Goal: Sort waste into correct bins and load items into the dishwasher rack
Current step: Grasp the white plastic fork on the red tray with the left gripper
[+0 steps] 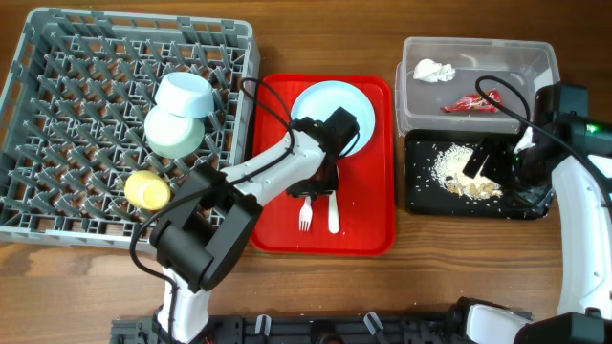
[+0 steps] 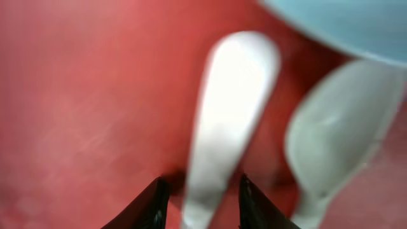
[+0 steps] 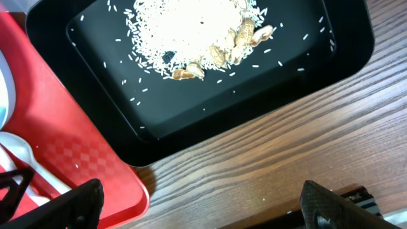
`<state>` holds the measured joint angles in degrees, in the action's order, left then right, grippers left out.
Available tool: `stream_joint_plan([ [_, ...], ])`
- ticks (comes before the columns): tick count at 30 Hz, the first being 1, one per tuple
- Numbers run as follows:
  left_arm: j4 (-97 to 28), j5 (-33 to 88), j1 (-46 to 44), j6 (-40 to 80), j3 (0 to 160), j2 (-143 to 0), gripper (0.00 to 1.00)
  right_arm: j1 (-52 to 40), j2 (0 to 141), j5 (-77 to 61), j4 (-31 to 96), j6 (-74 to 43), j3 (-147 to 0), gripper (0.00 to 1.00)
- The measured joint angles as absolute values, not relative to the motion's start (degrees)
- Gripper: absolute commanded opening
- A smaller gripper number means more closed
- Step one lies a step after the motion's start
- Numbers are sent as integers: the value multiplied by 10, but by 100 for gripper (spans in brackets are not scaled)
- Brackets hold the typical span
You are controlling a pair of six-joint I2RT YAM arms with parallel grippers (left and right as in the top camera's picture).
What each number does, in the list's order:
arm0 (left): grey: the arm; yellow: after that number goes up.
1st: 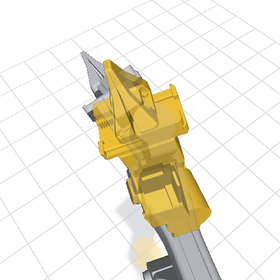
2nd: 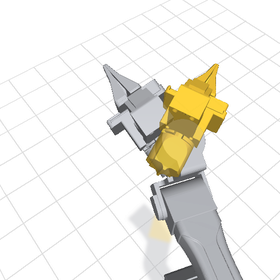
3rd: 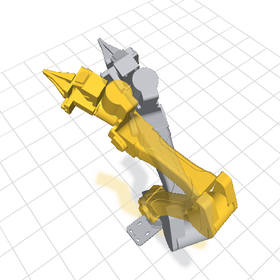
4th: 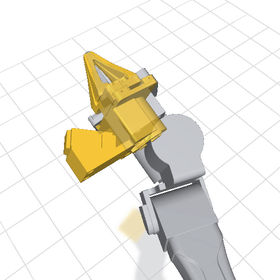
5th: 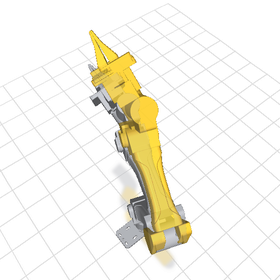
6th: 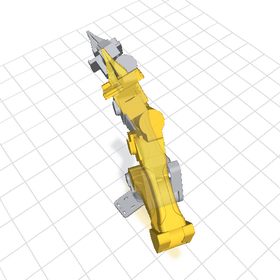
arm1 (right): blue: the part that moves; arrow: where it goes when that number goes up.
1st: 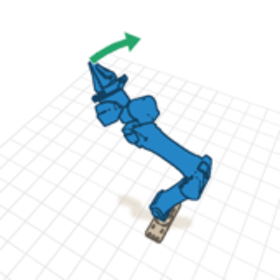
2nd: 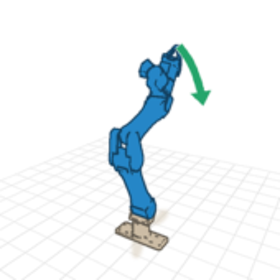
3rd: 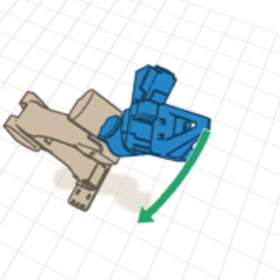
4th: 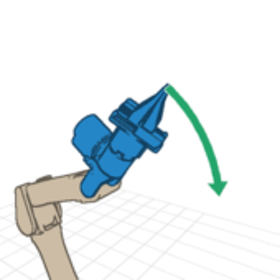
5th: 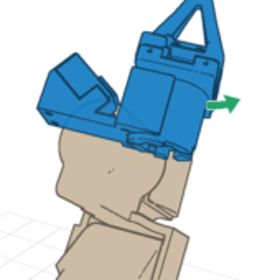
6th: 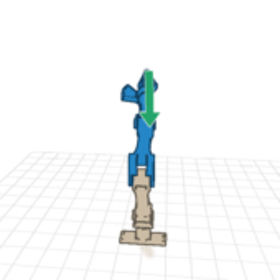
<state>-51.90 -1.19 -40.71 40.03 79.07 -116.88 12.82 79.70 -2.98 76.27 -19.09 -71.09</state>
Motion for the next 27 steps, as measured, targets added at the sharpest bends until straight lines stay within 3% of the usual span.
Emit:
stream_joint_plan([
  [4, -520, 5, -407, 356, 790, -1169, 37, 128, 797, -30, 766, -189, -711, 100],
  [8, -534, 15, -407, 341, 790, -1169, 22, 128, 797, -30, 773, -189, -711, 100],
  [11, -539, 20, -407, 337, 790, -1169, 20, 128, 797, -30, 774, -189, -711, 100],
  [17, -552, 29, -407, 333, 789, -1169, 4, 128, 797, -30, 780, -189, -711, 100],
  [27, -552, 38, -406, 333, 788, -1157, 4, 128, 797, -30, 786, -189, -711, 100],
])
